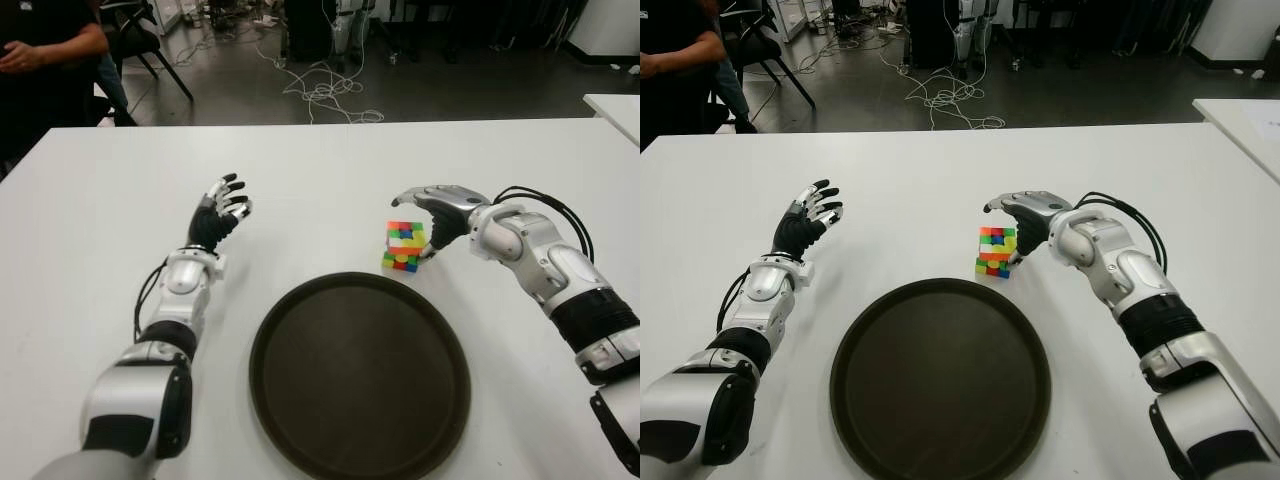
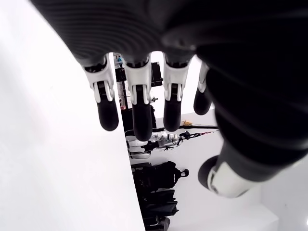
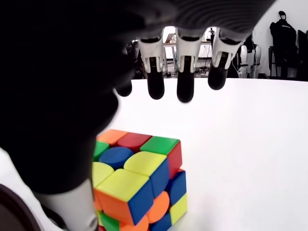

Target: Pick up the Rubik's Cube and put it in the plate

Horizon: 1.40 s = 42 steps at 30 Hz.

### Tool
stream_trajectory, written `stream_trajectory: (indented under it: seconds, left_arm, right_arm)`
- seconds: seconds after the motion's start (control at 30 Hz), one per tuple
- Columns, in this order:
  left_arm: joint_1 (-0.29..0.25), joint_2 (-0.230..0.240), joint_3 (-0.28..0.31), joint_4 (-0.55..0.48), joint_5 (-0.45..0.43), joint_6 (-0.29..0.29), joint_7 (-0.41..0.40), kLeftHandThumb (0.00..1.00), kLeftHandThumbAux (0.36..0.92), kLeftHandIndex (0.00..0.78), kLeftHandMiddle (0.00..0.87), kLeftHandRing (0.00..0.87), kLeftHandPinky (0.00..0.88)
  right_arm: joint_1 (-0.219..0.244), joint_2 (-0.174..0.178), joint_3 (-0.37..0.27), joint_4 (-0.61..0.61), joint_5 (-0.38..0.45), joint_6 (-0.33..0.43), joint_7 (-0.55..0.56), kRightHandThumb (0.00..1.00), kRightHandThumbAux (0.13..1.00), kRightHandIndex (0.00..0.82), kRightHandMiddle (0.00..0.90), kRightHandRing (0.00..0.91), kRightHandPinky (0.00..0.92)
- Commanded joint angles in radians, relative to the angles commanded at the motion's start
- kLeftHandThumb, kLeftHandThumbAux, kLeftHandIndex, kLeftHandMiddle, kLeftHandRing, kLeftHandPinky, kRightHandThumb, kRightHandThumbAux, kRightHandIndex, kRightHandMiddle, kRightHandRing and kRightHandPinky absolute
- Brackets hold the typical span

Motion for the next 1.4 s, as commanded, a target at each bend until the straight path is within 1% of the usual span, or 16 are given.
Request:
stream_trajectory:
  seconds: [0.27, 0.37, 0.47, 0.63, 0.77, 0.9, 1.03, 1.23, 1.4]
  left_arm:
    - [0.0, -0.002, 0.004, 0.001, -0.004, 0.002, 0.0, 0.2, 0.752, 0.11, 0.178, 0.188, 0.195]
    - [-0.001, -0.002, 0.004, 0.002, -0.005, 0.007, -0.001, 0.197, 0.749, 0.102, 0.169, 0.179, 0.178]
    - [-0.002, -0.001, 0.004, 0.003, -0.004, 0.009, 0.0, 0.195, 0.746, 0.1, 0.167, 0.177, 0.175]
    - [-0.003, -0.001, 0.004, 0.004, -0.003, 0.011, 0.003, 0.193, 0.738, 0.101, 0.175, 0.183, 0.182]
    - [-0.004, -0.003, 0.004, 0.004, -0.004, 0.01, 0.005, 0.19, 0.73, 0.102, 0.177, 0.186, 0.188]
    - [-0.005, -0.003, 0.005, 0.004, -0.004, 0.012, 0.006, 0.189, 0.731, 0.105, 0.181, 0.19, 0.189]
    - [-0.006, -0.003, 0.006, 0.006, -0.005, 0.017, 0.007, 0.188, 0.728, 0.104, 0.188, 0.193, 0.188]
    - [-0.006, -0.004, 0.005, 0.008, -0.004, 0.016, 0.007, 0.186, 0.717, 0.103, 0.189, 0.189, 0.165]
    - [-0.006, -0.004, 0.004, 0.008, -0.003, 0.012, 0.006, 0.2, 0.722, 0.111, 0.189, 0.191, 0.173]
  right_arm:
    - [-0.002, 0.001, 0.004, 0.018, 0.0, -0.015, -0.023, 0.0, 0.855, 0.174, 0.199, 0.206, 0.168]
    - [-0.006, 0.006, 0.009, 0.025, -0.007, -0.001, -0.025, 0.0, 0.843, 0.147, 0.174, 0.181, 0.146]
    - [-0.007, 0.006, 0.01, 0.024, -0.006, -0.001, -0.025, 0.0, 0.839, 0.138, 0.165, 0.172, 0.138]
    - [-0.007, 0.005, 0.013, 0.027, -0.003, -0.01, -0.031, 0.0, 0.848, 0.155, 0.167, 0.172, 0.14]
    - [-0.01, 0.012, 0.018, 0.045, -0.004, -0.017, -0.039, 0.0, 0.85, 0.174, 0.184, 0.19, 0.155]
    - [-0.01, 0.016, 0.024, 0.052, -0.005, -0.026, -0.044, 0.0, 0.847, 0.176, 0.186, 0.188, 0.153]
    - [-0.007, 0.021, 0.03, 0.038, -0.004, -0.026, -0.033, 0.0, 0.849, 0.175, 0.179, 0.178, 0.148]
    - [-0.003, 0.029, 0.039, 0.03, -0.002, -0.036, -0.02, 0.0, 0.861, 0.195, 0.199, 0.196, 0.151]
    - [0.001, 0.033, 0.047, 0.018, -0.005, -0.035, -0.008, 0.0, 0.861, 0.182, 0.197, 0.191, 0.137]
